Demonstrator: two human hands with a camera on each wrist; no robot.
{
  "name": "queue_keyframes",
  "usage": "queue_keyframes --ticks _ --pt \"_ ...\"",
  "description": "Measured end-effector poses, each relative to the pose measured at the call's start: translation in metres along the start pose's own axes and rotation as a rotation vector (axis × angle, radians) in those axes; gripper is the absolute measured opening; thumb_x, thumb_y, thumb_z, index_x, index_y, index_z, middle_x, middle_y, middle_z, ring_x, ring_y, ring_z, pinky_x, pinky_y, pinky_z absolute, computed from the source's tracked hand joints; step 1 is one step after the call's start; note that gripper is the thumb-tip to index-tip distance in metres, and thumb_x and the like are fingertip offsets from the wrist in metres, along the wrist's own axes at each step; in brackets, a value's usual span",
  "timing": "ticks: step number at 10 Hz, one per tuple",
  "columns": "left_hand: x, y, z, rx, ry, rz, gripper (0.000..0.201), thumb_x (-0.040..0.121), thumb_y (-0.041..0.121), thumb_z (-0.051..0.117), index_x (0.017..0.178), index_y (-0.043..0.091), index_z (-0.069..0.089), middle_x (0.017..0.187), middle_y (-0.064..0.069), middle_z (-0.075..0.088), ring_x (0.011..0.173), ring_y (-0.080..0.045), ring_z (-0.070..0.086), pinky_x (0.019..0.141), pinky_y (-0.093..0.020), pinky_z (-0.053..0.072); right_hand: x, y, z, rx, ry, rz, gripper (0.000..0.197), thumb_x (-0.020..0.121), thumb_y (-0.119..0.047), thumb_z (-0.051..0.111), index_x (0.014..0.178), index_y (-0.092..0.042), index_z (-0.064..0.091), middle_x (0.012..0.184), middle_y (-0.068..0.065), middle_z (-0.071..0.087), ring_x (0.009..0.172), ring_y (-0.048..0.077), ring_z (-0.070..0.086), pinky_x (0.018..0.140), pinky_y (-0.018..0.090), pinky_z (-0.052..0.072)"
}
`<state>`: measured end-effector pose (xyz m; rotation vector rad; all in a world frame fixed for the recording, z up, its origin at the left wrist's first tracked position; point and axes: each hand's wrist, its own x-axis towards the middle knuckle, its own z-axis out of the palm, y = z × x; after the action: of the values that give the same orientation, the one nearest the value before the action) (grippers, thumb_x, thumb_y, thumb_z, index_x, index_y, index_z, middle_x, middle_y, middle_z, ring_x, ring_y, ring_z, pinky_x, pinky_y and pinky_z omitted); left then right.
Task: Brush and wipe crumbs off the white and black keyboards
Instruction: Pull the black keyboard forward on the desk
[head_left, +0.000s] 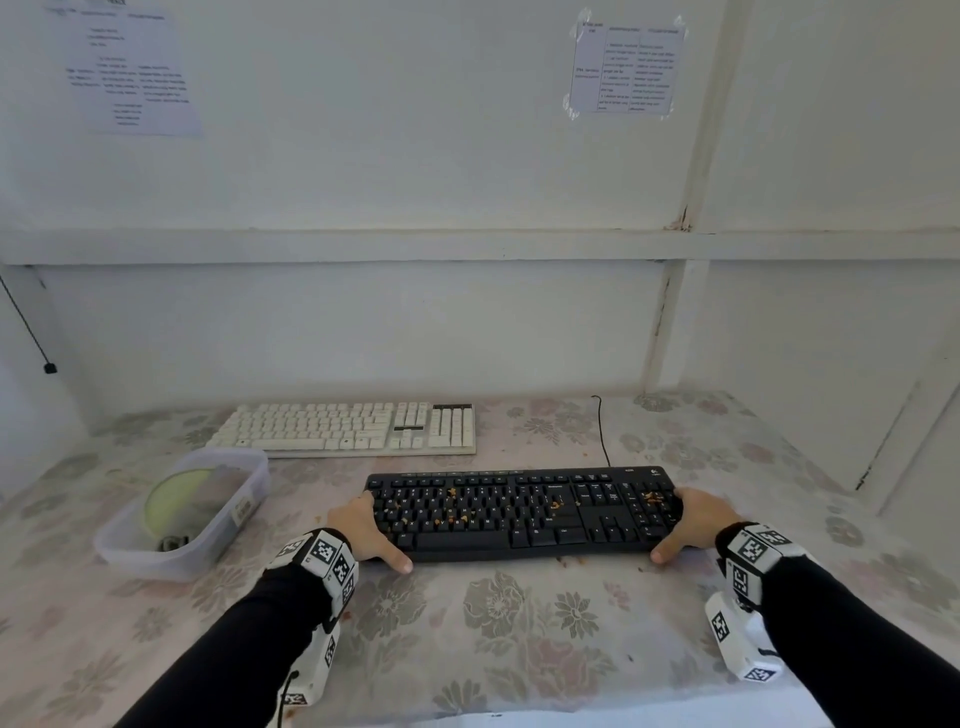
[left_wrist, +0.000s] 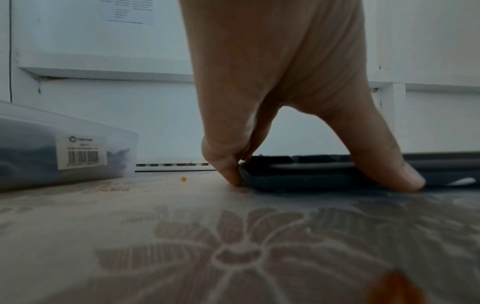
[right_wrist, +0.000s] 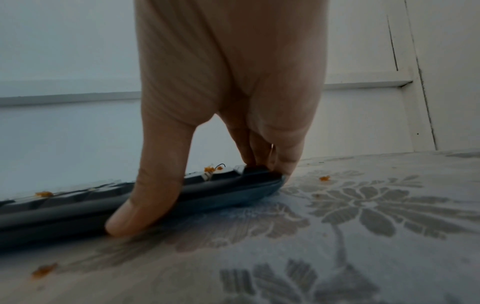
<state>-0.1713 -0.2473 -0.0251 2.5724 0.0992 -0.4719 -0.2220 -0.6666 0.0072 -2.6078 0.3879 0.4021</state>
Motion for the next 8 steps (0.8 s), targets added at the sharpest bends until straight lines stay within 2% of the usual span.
queue_keyframes --ticks 1,2,3,4,5,6,7,8 --pt "0.003 -0.003 0.000 0.021 -0.010 0.012 0.152 0.011 0.066 0.077 0.145 0.012 0.029 0.143 -0.006 0.045 0.129 -0.025 0.045 0.107 -0.037 0.038 -0.007 -0.005 0.000 0.034 0.013 0.002 0.068 0.044 -0.018 0.092 0.099 -0.020 0.053 0.097 -0.002 0.061 0.097 0.018 0.056 0.090 0.026 0.041" --pt "0.003 -0.004 0.000 0.023 -0.006 0.006 0.155 0.010 0.067 0.076 0.147 0.012 0.026 0.146 -0.006 0.042 0.131 -0.025 0.042 0.109 -0.038 0.036 -0.008 -0.006 0.002 0.057 0.015 -0.003 0.061 0.049 -0.015 0.090 0.098 -0.020 0.054 0.094 -0.003 0.061 0.093 0.017 0.055 0.085 0.024 0.039" --pt "-0.001 -0.001 -0.001 0.017 -0.008 0.004 0.153 0.015 0.064 0.080 0.148 0.012 0.025 0.148 -0.006 0.040 0.133 -0.025 0.040 0.110 -0.038 0.035 -0.009 -0.006 0.003 0.074 -0.002 0.013 0.060 0.049 -0.015 0.090 0.098 -0.019 0.055 0.094 -0.003 0.062 0.096 0.019 0.056 0.087 0.026 0.041" --pt "-0.005 0.000 -0.003 0.010 -0.017 -0.021 0.142 0.034 0.054 0.089 0.150 0.010 0.019 0.151 -0.007 0.035 0.136 -0.026 0.036 0.112 -0.039 0.032 0.009 0.005 0.007 0.044 -0.006 0.037 0.097 0.018 -0.035 0.090 0.106 -0.016 0.055 0.104 0.001 0.065 0.103 0.022 0.059 0.094 0.032 0.044" --pt "-0.003 -0.001 -0.003 0.007 -0.044 -0.028 0.153 0.019 0.060 0.084 0.149 0.012 0.020 0.150 -0.005 0.036 0.134 -0.025 0.038 0.111 -0.040 0.033 0.019 0.010 0.012 -0.018 -0.009 0.040 0.136 -0.003 -0.051 0.084 0.122 -0.014 0.047 0.116 0.004 0.061 0.108 0.024 0.056 0.099 0.037 0.043" --pt "-0.004 0.001 -0.004 0.006 -0.066 -0.042 0.147 0.027 0.058 0.086 0.149 0.011 0.020 0.150 -0.006 0.036 0.134 -0.025 0.038 0.111 -0.040 0.033 -0.008 -0.013 0.008 -0.147 0.014 0.050 0.121 0.055 -0.038 0.085 0.147 -0.008 0.013 0.148 0.015 0.028 0.132 0.031 0.035 0.106 0.037 0.036" --pt "-0.004 0.001 -0.003 -0.018 -0.060 -0.038 0.127 0.049 0.044 0.090 0.149 0.010 0.020 0.151 -0.007 0.035 0.135 -0.025 0.037 0.112 -0.040 0.032 -0.018 -0.035 0.006 -0.190 0.005 0.027 0.108 0.072 -0.036 0.075 0.150 -0.016 0.003 0.155 0.015 0.004 0.140 0.036 0.015 0.110 0.042 0.030" --pt "-0.012 0.001 -0.008 -0.031 -0.046 -0.006 0.108 0.062 0.032 0.087 0.148 0.007 0.026 0.150 -0.007 0.036 0.135 -0.024 0.038 0.112 -0.034 0.029 -0.019 -0.067 0.007 -0.137 0.041 -0.062 0.082 0.080 -0.034 0.068 0.144 -0.008 0.024 0.150 0.016 0.026 0.135 0.033 0.029 0.109 0.040 0.032"
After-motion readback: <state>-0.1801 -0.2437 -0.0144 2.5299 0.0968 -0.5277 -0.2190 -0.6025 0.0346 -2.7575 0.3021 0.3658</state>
